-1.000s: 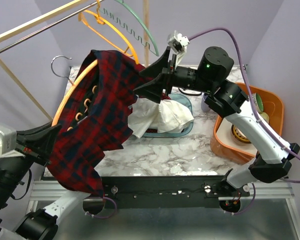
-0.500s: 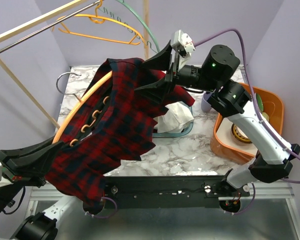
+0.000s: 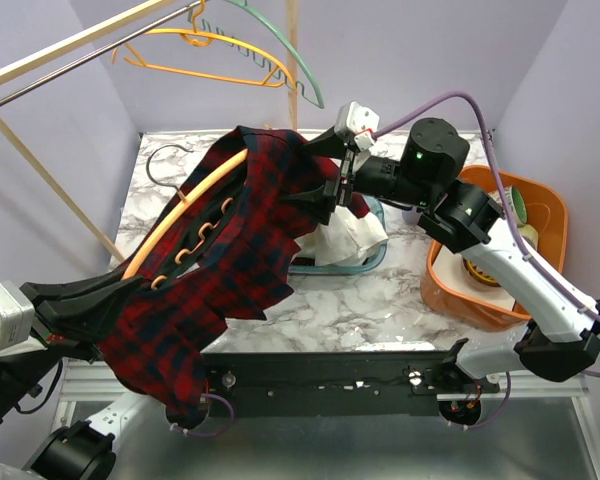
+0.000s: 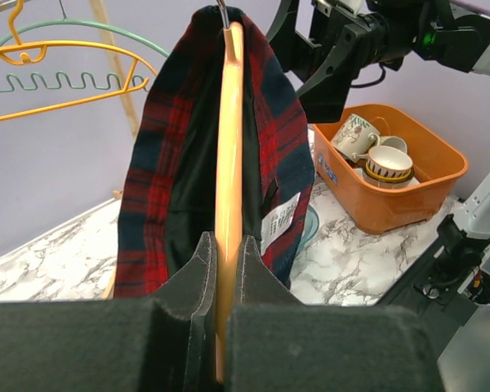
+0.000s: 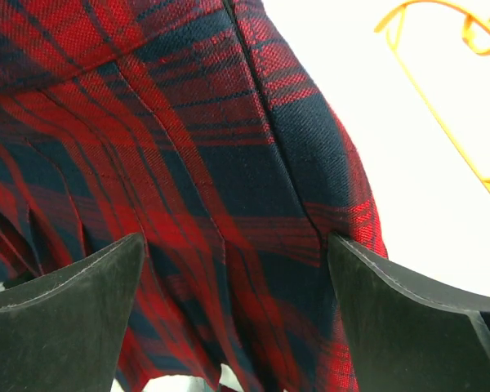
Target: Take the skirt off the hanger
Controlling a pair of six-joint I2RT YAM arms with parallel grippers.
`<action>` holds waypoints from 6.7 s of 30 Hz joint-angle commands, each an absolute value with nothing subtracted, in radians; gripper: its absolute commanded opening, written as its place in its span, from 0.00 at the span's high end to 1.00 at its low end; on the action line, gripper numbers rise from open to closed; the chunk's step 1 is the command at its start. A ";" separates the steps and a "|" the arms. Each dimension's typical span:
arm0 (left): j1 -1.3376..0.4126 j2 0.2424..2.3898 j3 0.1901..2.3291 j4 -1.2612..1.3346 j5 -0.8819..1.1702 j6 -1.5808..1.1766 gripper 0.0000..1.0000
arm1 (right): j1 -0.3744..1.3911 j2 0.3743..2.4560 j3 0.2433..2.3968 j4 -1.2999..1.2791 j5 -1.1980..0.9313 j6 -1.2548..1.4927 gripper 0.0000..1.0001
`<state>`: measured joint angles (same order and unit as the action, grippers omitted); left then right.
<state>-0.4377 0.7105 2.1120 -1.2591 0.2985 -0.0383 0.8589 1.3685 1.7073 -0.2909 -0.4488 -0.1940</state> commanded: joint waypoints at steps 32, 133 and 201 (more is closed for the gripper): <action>-0.437 0.779 2.214 -1.003 -0.026 -0.081 1.00 | 0.552 1.356 1.589 -0.190 -0.434 -0.012 0.99; -0.437 0.785 1.971 -0.963 -0.535 -0.006 1.00 | 0.646 1.330 2.091 -0.273 -0.229 0.097 0.99; -0.437 0.904 1.809 -0.667 -0.342 0.003 0.02 | 0.646 1.393 2.140 -0.039 0.031 -0.230 0.99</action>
